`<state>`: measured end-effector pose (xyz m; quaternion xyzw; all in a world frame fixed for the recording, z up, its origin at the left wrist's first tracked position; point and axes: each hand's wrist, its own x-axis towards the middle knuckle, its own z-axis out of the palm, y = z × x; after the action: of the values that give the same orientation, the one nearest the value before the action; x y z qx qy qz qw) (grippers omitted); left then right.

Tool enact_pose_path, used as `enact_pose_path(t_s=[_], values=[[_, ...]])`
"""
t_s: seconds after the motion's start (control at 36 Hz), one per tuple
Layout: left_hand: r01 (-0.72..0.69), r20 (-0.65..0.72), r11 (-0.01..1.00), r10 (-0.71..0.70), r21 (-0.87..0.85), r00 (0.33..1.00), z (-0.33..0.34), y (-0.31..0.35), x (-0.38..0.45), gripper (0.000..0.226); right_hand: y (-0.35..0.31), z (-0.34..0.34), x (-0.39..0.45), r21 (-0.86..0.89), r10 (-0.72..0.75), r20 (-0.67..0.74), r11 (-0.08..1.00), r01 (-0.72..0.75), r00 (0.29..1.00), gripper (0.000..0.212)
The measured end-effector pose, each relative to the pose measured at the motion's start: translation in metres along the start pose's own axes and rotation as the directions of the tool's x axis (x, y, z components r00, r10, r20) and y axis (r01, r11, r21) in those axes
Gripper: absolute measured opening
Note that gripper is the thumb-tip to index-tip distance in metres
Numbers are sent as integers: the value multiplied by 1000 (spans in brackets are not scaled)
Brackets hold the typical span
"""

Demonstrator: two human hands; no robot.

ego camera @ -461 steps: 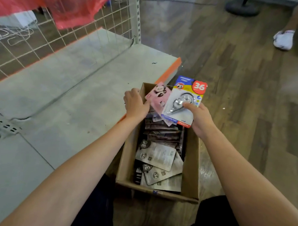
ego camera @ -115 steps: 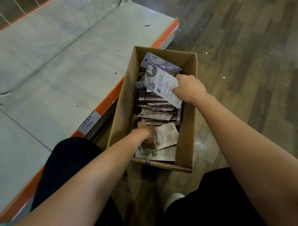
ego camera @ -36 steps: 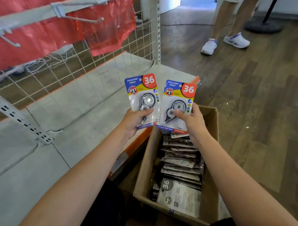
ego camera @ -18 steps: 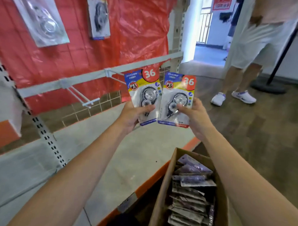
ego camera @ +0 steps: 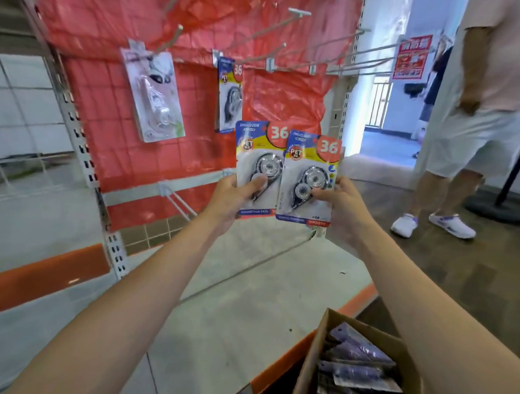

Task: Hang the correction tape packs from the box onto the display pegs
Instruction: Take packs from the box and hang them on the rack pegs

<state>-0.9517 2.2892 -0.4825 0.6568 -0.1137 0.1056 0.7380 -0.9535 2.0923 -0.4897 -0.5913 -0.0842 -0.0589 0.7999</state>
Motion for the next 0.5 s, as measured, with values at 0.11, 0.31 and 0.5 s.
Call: enact_pose_path(t_s=[0.11, 0.31, 0.5], values=[[31, 6, 995, -30, -91, 1000, 0, 14, 3, 20, -10, 10, 2, 6, -4, 2, 1000, 4, 1000, 52], [16, 82, 996, -9, -86, 997, -3, 23, 4, 21, -12, 14, 8, -25, 13, -1, 1000, -13, 1000, 59], [97, 20, 993, -95, -71, 995, -22, 16, 5, 29, 8, 28, 23, -179, 17, 18, 984, -13, 1000, 70]])
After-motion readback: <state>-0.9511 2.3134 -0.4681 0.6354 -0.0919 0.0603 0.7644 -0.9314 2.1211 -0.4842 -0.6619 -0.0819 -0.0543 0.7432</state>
